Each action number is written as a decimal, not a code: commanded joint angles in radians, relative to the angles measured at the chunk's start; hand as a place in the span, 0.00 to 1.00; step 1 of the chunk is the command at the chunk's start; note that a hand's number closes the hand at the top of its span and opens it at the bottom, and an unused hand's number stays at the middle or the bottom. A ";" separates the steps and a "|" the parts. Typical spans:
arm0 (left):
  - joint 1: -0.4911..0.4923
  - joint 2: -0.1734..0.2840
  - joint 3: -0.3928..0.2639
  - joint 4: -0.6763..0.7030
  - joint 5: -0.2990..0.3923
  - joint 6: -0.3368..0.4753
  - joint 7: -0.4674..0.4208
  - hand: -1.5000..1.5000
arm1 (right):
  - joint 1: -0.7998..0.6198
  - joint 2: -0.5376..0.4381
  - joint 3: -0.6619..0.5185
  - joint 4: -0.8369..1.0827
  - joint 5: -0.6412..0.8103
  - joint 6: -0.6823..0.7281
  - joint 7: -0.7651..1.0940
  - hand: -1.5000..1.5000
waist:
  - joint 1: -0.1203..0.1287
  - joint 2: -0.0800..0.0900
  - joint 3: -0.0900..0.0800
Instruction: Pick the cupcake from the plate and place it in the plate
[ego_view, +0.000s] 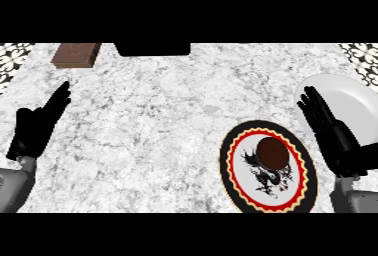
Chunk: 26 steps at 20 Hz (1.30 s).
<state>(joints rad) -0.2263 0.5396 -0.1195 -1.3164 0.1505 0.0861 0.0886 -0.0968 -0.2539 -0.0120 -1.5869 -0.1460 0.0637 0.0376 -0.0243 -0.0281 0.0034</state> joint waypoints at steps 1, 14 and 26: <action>0.051 -0.086 -0.021 0.010 -0.024 0.025 -0.037 0.50 | -0.029 -0.018 -0.034 -0.056 -0.011 0.005 0.008 1.00 | 0.022 0.027 -0.004; 0.235 -0.306 -0.089 -0.096 0.107 0.065 0.078 0.50 | -0.091 -0.195 -0.369 0.250 0.037 -0.047 -0.408 0.00 | 0.032 0.029 -0.002; 0.238 -0.304 -0.057 -0.066 0.094 0.048 0.069 0.50 | -0.011 -0.464 -0.161 0.070 0.231 0.212 -0.138 0.00 | 0.027 0.028 -0.007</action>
<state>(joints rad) -0.0106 0.2339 -0.1756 -1.4201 0.2318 0.1585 0.1522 -0.1208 -0.6317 -0.2569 -1.4679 0.0064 0.2000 -0.1945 -0.0002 -0.0054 0.0033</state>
